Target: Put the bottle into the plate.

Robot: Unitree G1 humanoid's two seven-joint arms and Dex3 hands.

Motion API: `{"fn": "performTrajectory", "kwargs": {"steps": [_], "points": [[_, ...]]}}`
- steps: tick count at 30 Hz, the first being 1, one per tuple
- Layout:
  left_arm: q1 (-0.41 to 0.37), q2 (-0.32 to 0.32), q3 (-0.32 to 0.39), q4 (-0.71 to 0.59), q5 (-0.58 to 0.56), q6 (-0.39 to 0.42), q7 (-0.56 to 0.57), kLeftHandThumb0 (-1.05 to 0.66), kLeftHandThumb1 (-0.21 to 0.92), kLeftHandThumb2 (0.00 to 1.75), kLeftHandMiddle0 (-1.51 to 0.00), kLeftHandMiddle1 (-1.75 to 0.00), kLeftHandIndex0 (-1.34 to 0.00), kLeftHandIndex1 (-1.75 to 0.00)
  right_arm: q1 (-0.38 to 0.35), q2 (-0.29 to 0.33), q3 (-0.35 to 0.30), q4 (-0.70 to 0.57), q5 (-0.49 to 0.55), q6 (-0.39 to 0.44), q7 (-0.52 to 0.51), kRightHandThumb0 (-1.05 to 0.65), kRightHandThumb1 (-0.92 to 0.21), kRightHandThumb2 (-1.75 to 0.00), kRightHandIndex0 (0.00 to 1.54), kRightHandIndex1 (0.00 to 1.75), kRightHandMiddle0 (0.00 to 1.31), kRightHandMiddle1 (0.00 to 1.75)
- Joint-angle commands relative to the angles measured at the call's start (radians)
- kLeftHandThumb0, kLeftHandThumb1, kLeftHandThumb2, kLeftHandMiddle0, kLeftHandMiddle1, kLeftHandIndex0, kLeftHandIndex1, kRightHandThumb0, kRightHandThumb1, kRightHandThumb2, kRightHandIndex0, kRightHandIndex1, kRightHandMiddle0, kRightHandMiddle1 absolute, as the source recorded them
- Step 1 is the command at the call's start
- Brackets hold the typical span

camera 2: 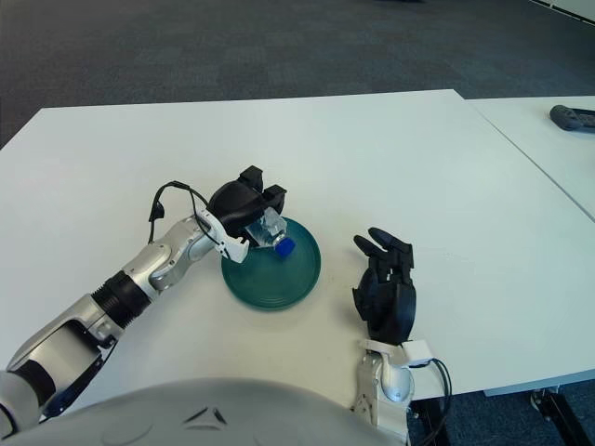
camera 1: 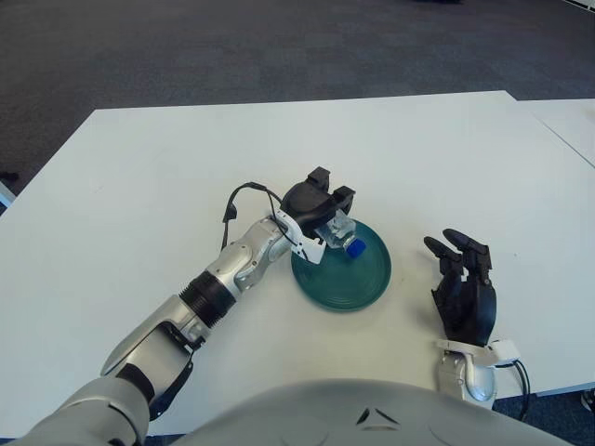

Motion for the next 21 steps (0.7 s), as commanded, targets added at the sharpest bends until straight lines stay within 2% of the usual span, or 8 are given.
{"fn": "performTrajectory", "kwargs": {"steps": [1, 9, 16, 21], "points": [[0.010, -0.007, 0.001, -0.023, 0.019, 0.011, 0.005, -0.49, 0.27, 1.37, -1.14, -1.75, -0.65, -1.75, -0.027, -0.043, -0.055, 0.112, 0.000, 0.064, 0.000, -0.63, -0.92, -0.72, 0.55, 1.21, 0.30, 1.30], [0.046, -0.005, -0.020, -0.051, 0.063, 0.015, 0.003, -0.49, 0.25, 1.39, -1.16, -1.75, -0.66, -1.75, -0.036, -0.044, -0.067, 0.119, 0.011, 0.032, 0.037, -0.61, -0.92, -0.75, 0.59, 1.23, 0.33, 1.31], [0.069, 0.000, -0.035, -0.068, 0.100, 0.014, 0.002, -0.49, 0.25, 1.39, -1.15, -1.75, -0.66, -1.75, -0.035, -0.038, -0.071, 0.099, 0.019, 0.062, 0.044, -0.59, -0.91, -0.79, 0.62, 1.26, 0.35, 1.32], [0.122, -0.003, -0.071, -0.106, 0.138, 0.021, -0.006, -0.49, 0.26, 1.38, -1.14, -1.75, -0.65, -1.75, -0.050, -0.042, -0.073, 0.107, 0.011, 0.082, 0.044, -0.60, -0.92, -0.77, 0.61, 1.27, 0.33, 1.31]]}}
